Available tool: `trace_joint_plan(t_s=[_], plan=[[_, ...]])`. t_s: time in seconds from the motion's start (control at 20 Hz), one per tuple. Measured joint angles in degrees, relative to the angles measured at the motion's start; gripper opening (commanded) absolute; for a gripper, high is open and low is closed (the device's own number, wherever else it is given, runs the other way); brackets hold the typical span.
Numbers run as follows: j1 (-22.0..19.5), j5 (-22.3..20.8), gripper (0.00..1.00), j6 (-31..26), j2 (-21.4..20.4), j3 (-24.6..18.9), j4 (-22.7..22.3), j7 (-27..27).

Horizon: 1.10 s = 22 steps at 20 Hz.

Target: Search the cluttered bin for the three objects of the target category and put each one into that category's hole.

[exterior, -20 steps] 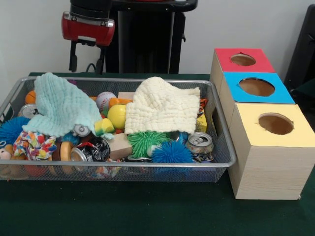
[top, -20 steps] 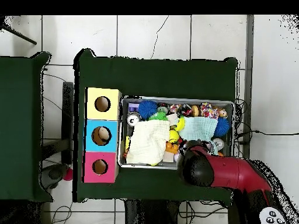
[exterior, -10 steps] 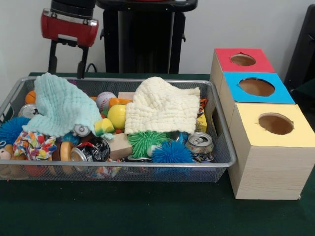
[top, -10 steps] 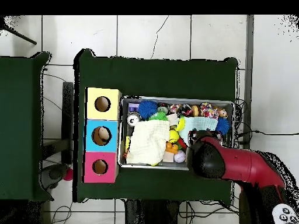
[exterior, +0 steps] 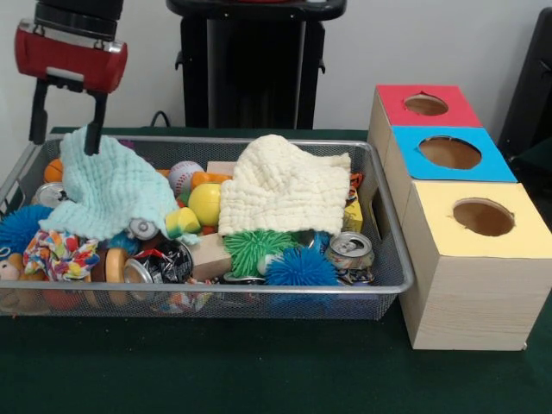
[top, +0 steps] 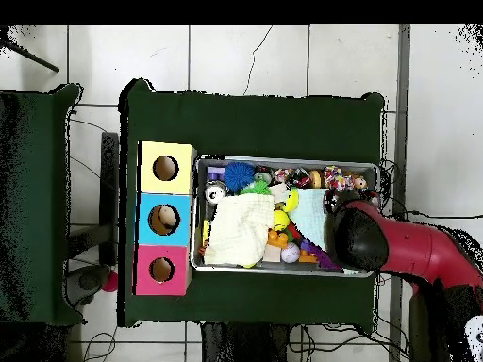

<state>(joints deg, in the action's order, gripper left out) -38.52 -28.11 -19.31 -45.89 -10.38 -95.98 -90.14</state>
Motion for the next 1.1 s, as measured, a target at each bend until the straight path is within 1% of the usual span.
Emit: trace_joint_plan(t_s=[0.35, 0.4, 0.6, 1.1], plan=[[-0.1, -0.1, 1.0, -0.7, 2.4, -0.4, 4.8, 0.0], [-0.1, -0.5, 1.0, -0.7, 3.2, -0.5, 6.2, 0.0], [0.0, -2.3, 1.0, -0.7, 4.6, -0.4, 8.6, 0.0], [2.1, -6.7, 1.0, -0.7, 7.5, -0.2, 12.4, 0.0]])
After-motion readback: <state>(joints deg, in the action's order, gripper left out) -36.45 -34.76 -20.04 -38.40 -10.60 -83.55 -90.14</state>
